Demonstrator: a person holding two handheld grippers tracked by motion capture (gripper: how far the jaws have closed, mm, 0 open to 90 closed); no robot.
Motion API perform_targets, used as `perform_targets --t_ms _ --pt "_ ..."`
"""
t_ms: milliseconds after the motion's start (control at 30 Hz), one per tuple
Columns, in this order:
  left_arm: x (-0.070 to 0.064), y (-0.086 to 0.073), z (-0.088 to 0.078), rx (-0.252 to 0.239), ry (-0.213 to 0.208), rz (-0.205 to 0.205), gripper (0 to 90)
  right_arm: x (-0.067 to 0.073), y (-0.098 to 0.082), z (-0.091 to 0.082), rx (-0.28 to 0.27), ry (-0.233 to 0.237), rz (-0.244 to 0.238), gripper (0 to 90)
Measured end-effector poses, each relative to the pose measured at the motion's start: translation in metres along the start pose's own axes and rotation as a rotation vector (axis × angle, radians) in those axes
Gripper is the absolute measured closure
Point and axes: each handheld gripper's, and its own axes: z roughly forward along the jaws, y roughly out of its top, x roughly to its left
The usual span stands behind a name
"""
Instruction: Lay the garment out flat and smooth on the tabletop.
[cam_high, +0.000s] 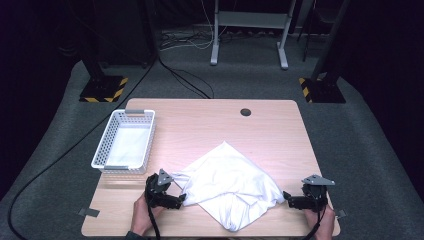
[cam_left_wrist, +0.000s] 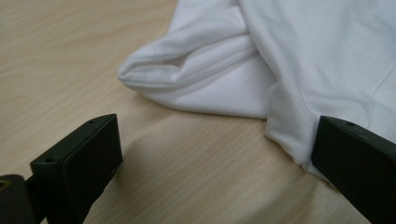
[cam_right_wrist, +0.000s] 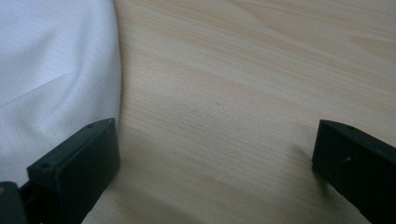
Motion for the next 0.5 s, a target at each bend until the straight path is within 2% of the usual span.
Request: perform_targets --t_ms 67,200,300,400,467,500 --pt "-0.001 0.004 -0.006 -0.071 0.006 -0.009 2.5 0.000 0.000 0.000 -0.001 -0.006 -0.004 0.0" --pt "-0.002 0.024 -0.003 -0.077 -0.004 0.034 0.9 0.000 0.001 -0.001 -0.001 -0.028 -0.003 0.8" --pt "-0.004 0.039 0.006 -0.071 -0.030 0.055 0.2 0.006 0.008 -0.006 -0.039 0.000 0.021 2.2" --pt "-0.005 0.046 0.022 -0.040 -0.058 0.048 0.2 0.031 0.026 -0.011 -0.078 0.047 -0.026 3.7" --pt "-0.007 0.047 0.032 -0.018 -0.060 0.042 0.7 0.055 0.039 -0.004 -0.075 0.074 -0.077 5.7" --pt "-0.008 0.047 0.036 -0.008 -0.077 0.035 0.9 0.067 0.044 0.003 -0.061 0.091 -0.112 6.0"
